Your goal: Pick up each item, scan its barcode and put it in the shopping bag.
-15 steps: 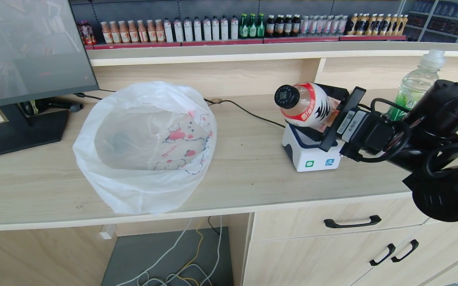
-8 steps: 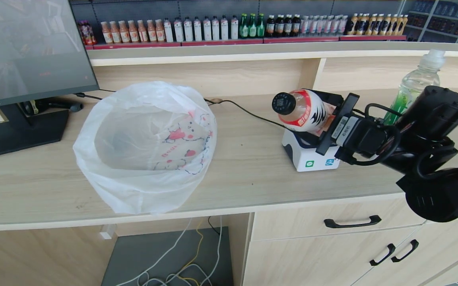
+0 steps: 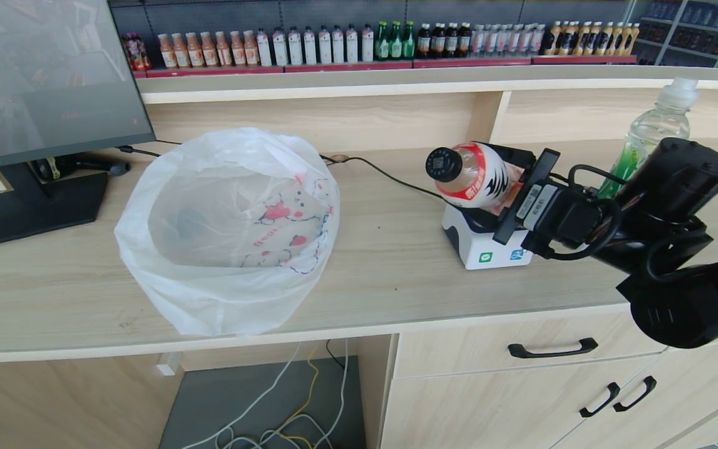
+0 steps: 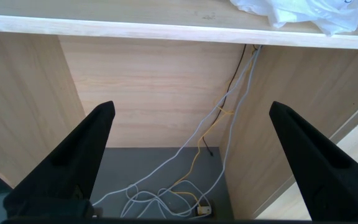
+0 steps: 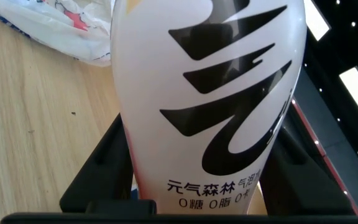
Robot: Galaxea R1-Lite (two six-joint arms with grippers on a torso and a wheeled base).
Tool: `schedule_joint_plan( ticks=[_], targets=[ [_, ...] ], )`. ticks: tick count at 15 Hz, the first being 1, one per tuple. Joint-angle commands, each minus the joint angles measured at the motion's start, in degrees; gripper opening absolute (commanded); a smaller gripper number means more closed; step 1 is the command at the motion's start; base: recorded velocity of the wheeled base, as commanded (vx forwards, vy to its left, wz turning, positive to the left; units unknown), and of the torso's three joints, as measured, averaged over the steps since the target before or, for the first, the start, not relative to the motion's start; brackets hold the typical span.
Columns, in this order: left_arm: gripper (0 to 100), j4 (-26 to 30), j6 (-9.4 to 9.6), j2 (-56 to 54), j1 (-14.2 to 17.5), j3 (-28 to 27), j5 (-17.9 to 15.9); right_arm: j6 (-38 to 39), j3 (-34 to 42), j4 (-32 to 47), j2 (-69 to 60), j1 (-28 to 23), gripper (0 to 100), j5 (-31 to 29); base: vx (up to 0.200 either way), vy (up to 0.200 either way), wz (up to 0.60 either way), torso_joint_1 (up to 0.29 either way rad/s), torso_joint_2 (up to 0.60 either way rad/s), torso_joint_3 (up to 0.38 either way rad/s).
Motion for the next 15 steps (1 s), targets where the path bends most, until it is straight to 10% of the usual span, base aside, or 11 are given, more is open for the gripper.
schedule_joint_plan(
  ticks=[1, 15],
  targets=[
    [100, 0.0, -0.01, 0.0, 0.0, 0.0, 0.0, 0.3, 0.0, -0.8, 0.5, -0.1, 0, 0.0, 0.0, 0.0, 0.0, 0.0, 0.0, 0.0],
    [100, 0.0, -0.01, 0.0, 0.0, 0.0, 0.0, 0.5, 0.7, -1.1, 0.3, 0.3, 0, -0.1, 0.0, 0.0, 0.0, 0.0, 0.0, 0.0]
  ],
)
